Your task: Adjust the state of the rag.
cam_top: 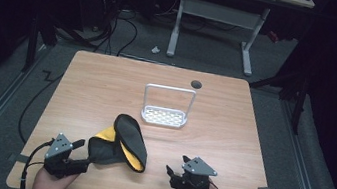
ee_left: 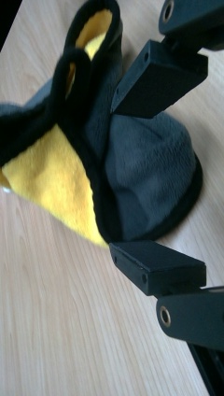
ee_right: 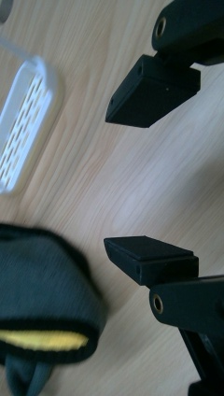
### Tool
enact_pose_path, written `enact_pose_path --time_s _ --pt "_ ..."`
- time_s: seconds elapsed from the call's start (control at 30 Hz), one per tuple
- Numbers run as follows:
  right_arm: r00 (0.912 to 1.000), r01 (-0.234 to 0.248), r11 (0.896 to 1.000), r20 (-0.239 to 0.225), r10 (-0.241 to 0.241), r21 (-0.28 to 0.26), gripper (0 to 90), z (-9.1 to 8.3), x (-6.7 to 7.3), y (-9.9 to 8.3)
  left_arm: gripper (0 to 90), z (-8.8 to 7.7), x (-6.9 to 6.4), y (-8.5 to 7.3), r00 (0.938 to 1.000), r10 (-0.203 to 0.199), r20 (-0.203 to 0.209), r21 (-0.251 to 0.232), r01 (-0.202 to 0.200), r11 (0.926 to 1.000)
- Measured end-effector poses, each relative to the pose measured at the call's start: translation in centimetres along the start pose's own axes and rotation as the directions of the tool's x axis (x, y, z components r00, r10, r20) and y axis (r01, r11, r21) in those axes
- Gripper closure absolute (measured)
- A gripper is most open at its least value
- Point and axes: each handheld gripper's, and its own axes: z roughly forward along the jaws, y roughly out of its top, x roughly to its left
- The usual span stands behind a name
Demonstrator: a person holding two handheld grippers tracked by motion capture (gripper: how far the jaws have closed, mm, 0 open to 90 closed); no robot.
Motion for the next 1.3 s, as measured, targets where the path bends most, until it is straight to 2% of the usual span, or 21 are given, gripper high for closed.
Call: enact_pose_path --time_s 0.07,0.23,0.33,0.43,0.47,0.5,0.57,0.63,0.67,0.7,0.77,0.8,0.87,0.93,0.97,1.0,1.03,1.1,1.17,1.2,1.3 --pt "0.9997 0.014 1.000 -0.020 -0.014 -0.009 36.0 0.4 0.9 0.7 28.5 0.1 -0.6 0.2 0.9997 -0.007 0.024 -0.009 0.007 0.9999" --pt "0.9951 0.056 0.998 -0.080 -0.058 -0.032 39.2 1.7 3.6 3.0 28.7 1.2 -2.4 1.1 0.9979 0.028 0.059 -0.007 -0.028 0.9996" --pt "0.9902 0.092 0.995 -0.102 -0.095 -0.040 41.5 2.5 5.1 4.3 31.0 2.2 -3.4 2.0 0.9961 0.061 0.063 0.004 -0.062 0.9981" --pt "0.9866 0.118 0.992 -0.109 -0.122 -0.037 45.4 3.4 6.1 5.0 35.4 2.9 -3.8 2.6 0.9957 0.068 0.063 0.014 -0.069 0.9975" --pt "0.9854 0.123 0.992 -0.116 -0.125 -0.025 48.0 4.2 6.5 5.2 40.3 3.1 -3.9 2.8 0.9959 0.069 0.057 0.017 -0.071 0.9974" --pt "0.9854 0.123 0.992 -0.116 -0.125 -0.025 48.0 4.2 6.5 5.2 40.3 3.3 -4.0 2.9 0.9956 0.075 0.056 0.019 -0.076 0.9969" --pt "0.9833 0.138 0.990 -0.118 -0.138 -0.008 50.3 4.9 6.8 5.3 46.5 3.5 -4.0 3.0 0.9962 0.075 0.045 0.024 -0.076 0.9968" --pt "0.9824 0.145 0.989 -0.117 -0.145 -0.008 53.8 5.3 6.9 5.4 55.6 3.7 -3.9 3.1 0.9970 0.069 0.036 0.027 -0.070 0.9972" --pt "0.9823 0.148 0.989 -0.116 -0.147 -0.004 56.2 5.5 7.0 5.6 63.2 3.7 -3.9 3.1 0.9974 0.071 0.013 0.031 -0.071 0.9970" --pt "0.9823 0.149 0.989 -0.115 -0.148 0.002 59.4 5.8 7.0 5.7 72.6 3.7 -3.9 3.1 0.9975 0.071 -0.001 0.034 -0.071 0.9969" --pt "0.9825 0.153 0.988 -0.109 -0.151 0.010 64.2 6.1 7.0 5.7 82.4 3.7 -3.8 3.0 0.9977 0.065 -0.018 0.035 -0.064 0.9973" --pt "0.9820 0.154 0.988 -0.114 -0.150 0.019 69.0 6.3 7.0 5.7 84.2 3.6 -3.7 2.9 0.9978 0.064 -0.021 0.036 -0.063 0.9974" --pt "0.9803 0.179 0.983 -0.091 -0.175 0.035 85.9 6.4 7.1 5.5 85.6 3.3 -3.8 2.8 0.9959 0.086 -0.025 0.038 -0.085 0.9956" --pt "0.9811 0.183 0.983 -0.069 -0.181 0.019 87.4 5.9 7.0 5.2 86.1 2.9 -3.8 2.5 0.9949 0.097 -0.029 0.041 -0.095 0.9946" --pt "0.9852 0.162 0.987 -0.056 -0.162 0.003 87.5 5.2 6.5 5.0 86.1 2.8 -3.7 2.4 0.9946 0.099 -0.031 0.047 -0.097 0.9941" --pt "0.9852 0.162 0.987 -0.056 -0.162 0.003 87.5 5.2 6.5 5.0 86.1 2.6 -3.6 2.1 0.9951 0.094 -0.032 0.049 -0.092 0.9945" --pt "0.9913 0.130 0.992 -0.025 -0.130 -0.003 87.5 4.2 5.2 4.2 86.1 2.4 -3.5 1.8 0.9945 0.098 -0.039 0.058 -0.095 0.9938" --pt "0.9930 0.117 0.993 -0.016 -0.117 -0.001 87.4 3.9 4.7 3.9 86.1 2.1 -3.2 1.2 0.9949 0.090 -0.045 0.073 -0.087 0.9936" --pt "0.9970 0.075 0.997 0.016 -0.075 0.020 87.2 2.6 2.7 2.1 86.2 1.7 -2.8 0.5 0.9953 0.082 -0.052 0.097 -0.076 0.9923" --pt "0.9970 0.075 0.997 0.016 -0.075 0.020 87.2 2.6 2.7 2.1 86.1 1.7 -2.8 0.5 0.9953 0.082 -0.052 0.097 -0.076 0.9923" --pt "0.9979 0.046 0.998 0.042 -0.048 0.048 86.9 1.7 1.2 0.4 86.2 1.5 -2.7 -0.3 0.9955 0.080 -0.051 0.130 -0.072 0.9889"
